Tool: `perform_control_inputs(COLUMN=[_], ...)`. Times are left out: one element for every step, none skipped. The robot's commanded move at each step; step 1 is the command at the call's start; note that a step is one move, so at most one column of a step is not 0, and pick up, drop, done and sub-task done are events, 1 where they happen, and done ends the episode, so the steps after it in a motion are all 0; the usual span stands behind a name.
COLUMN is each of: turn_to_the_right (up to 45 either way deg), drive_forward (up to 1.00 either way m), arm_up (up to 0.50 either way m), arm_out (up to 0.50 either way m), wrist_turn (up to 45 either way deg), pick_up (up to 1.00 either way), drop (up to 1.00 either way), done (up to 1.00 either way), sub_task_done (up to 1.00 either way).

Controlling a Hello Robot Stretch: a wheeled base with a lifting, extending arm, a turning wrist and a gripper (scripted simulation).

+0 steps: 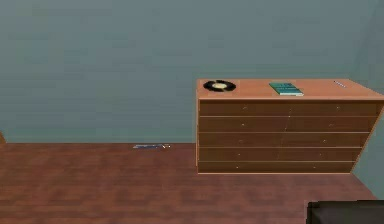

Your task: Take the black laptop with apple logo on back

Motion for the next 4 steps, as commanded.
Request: perform_control_inputs(turn_to_the_right=[0.0,0.0,0.0,0.0], drive_forward=[0.0,0.0,0.0,0.0], arm_up=[0.5,0.04,0.0,0.0], arm_out=[0.0,0.0,0.24,0.0], wrist_turn=[0.0,0.0,0.0,45.0], pick_up=[0.0,0.0,0.0,0.0], drop=[0.0,0.0,0.0,0.0], done=[0.0,0.0,0.0,0.0], sub_task_done=[0.0,0.0,0.0,0.0])
